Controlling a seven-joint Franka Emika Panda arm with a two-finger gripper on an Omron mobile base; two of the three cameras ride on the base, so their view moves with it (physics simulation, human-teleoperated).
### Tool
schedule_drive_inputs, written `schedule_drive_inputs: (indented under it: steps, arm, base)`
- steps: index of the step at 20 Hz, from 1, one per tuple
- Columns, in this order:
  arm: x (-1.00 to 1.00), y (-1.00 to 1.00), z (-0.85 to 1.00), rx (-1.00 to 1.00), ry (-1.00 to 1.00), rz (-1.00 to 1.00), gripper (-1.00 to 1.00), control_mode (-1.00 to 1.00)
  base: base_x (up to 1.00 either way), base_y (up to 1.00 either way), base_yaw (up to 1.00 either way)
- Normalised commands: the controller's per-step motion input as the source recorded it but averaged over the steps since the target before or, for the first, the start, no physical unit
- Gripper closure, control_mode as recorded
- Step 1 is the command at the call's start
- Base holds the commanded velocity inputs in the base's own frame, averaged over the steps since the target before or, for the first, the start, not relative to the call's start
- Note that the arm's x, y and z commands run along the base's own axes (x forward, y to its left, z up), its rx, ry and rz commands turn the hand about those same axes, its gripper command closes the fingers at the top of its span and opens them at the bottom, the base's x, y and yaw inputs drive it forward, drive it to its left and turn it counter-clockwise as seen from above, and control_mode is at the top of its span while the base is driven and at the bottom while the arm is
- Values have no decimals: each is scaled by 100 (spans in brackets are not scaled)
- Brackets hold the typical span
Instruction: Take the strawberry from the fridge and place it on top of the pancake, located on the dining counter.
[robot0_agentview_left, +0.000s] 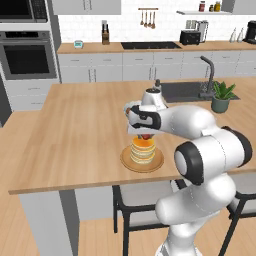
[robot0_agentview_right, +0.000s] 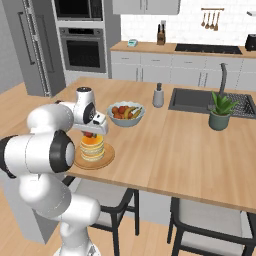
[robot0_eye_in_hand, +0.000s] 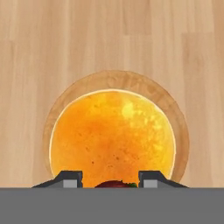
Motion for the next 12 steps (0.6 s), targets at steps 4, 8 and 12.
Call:
schedule_drive_inputs:
  steps: [4, 8, 12]
  arm:
    - [24, 0, -2, 0, 0, 0, 100, -100]
    - [17, 0, -12, 0, 0, 0, 100, -100]
    - [9, 0, -23, 0, 0, 0, 100, -100]
  base:
    - [0, 0, 0]
    - [0, 0, 0]
    - [0, 0, 0]
